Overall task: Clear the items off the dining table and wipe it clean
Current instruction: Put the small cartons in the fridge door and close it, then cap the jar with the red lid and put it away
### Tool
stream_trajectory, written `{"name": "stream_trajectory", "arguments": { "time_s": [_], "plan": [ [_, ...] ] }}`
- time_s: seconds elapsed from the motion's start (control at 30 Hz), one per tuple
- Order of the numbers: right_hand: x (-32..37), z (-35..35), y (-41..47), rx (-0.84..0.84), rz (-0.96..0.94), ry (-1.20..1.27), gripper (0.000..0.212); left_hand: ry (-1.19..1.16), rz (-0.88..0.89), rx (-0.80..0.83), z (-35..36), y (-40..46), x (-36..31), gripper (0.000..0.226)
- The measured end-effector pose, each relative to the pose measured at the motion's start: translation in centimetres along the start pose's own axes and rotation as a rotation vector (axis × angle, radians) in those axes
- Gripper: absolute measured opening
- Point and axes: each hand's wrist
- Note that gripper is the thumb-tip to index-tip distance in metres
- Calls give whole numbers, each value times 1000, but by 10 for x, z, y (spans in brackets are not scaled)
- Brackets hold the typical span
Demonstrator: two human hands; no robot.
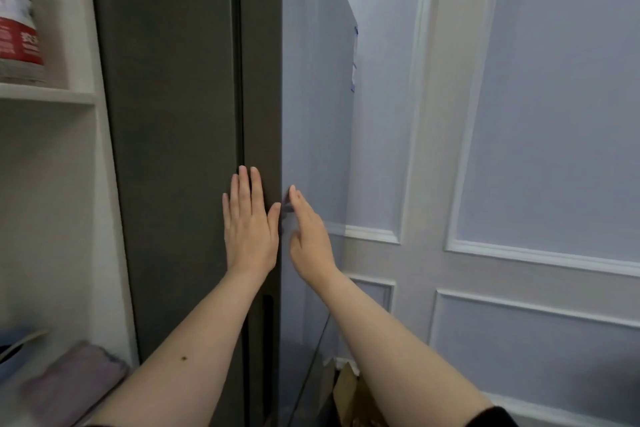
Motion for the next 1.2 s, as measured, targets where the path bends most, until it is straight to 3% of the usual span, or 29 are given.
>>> {"name": "stream_trajectory", "arguments": {
  "time_s": [0.2,0.37,0.5,0.73,1.07,1.2],
  "plan": [
    [7,-15,-6,108,32,-46,69,-35,-71,43,-7,-10,-18,61],
    [1,-55,-39,135,128,-152,61,-24,-26,123,-11,-39,-39,62],
    [-10,-107,-78,99,277,-296,59,-25,142,225,-11,-58,-74,60],
    [2,-219,-185,-52,588,-502,57,-265,351,442,-11,-113,-187,55],
    [83,-325,-387,-268,993,-714,58,-585,664,742,-60,-267,-326,57],
    [127,-368,-456,-372,1097,-798,55,-685,835,765,-99,-319,-388,56]
  ]
}}
Point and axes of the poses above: each hand's wrist, its own y-axis towards the middle knuckle, its own z-axis out of the palm, x = y × z, and after that the axes turned 4 degrees about x, right-handed
